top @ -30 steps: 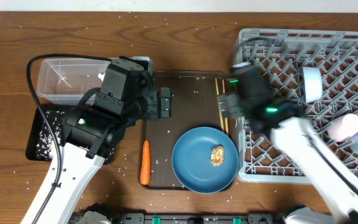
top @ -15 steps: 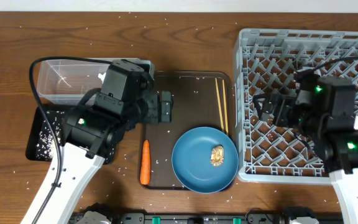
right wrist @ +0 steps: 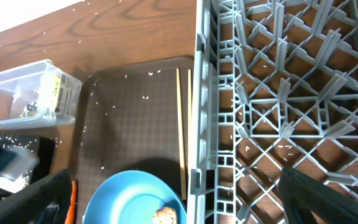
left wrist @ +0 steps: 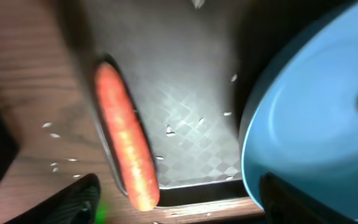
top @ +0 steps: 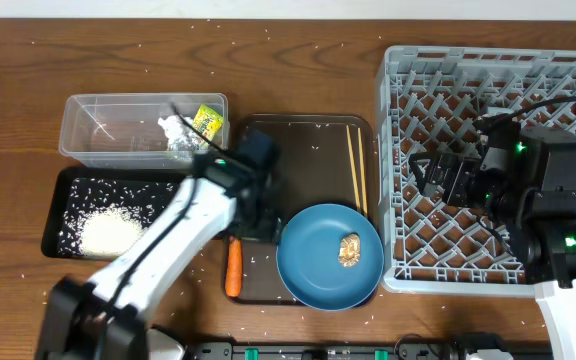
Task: Sort waste into correct bins and load items into the dishwasher rack
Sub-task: 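Grasp the rim of the blue plate with the left gripper, then lift the blue plate and tip its food into the clear bin, then carry the blue plate right and hand it to the right gripper, then place the blue plate upright in the rack with the right gripper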
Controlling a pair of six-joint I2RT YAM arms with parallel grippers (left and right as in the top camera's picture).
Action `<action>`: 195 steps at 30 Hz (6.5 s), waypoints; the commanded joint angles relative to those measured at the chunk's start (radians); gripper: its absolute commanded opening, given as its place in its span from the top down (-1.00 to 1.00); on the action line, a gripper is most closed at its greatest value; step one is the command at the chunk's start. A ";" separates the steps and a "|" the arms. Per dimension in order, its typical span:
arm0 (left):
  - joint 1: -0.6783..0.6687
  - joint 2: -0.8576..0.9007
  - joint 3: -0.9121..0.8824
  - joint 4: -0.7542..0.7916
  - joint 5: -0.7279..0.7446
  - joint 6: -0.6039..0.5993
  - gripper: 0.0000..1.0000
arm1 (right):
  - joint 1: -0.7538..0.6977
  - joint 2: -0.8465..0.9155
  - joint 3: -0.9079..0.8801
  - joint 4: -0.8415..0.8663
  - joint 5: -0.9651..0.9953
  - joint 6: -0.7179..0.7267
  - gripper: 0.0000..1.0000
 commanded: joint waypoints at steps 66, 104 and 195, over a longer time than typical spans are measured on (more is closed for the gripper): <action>0.664 -0.465 0.162 -0.300 -0.883 -0.144 0.88 | -0.011 0.005 0.005 0.007 -0.010 0.013 -0.98; 0.476 -0.028 0.162 -0.208 -1.538 -0.126 0.88 | -0.010 0.005 0.005 -0.035 0.004 0.009 -0.99; -0.059 -0.529 0.216 0.385 -0.135 0.166 -0.32 | -0.101 -0.042 0.006 0.113 0.523 -0.070 0.97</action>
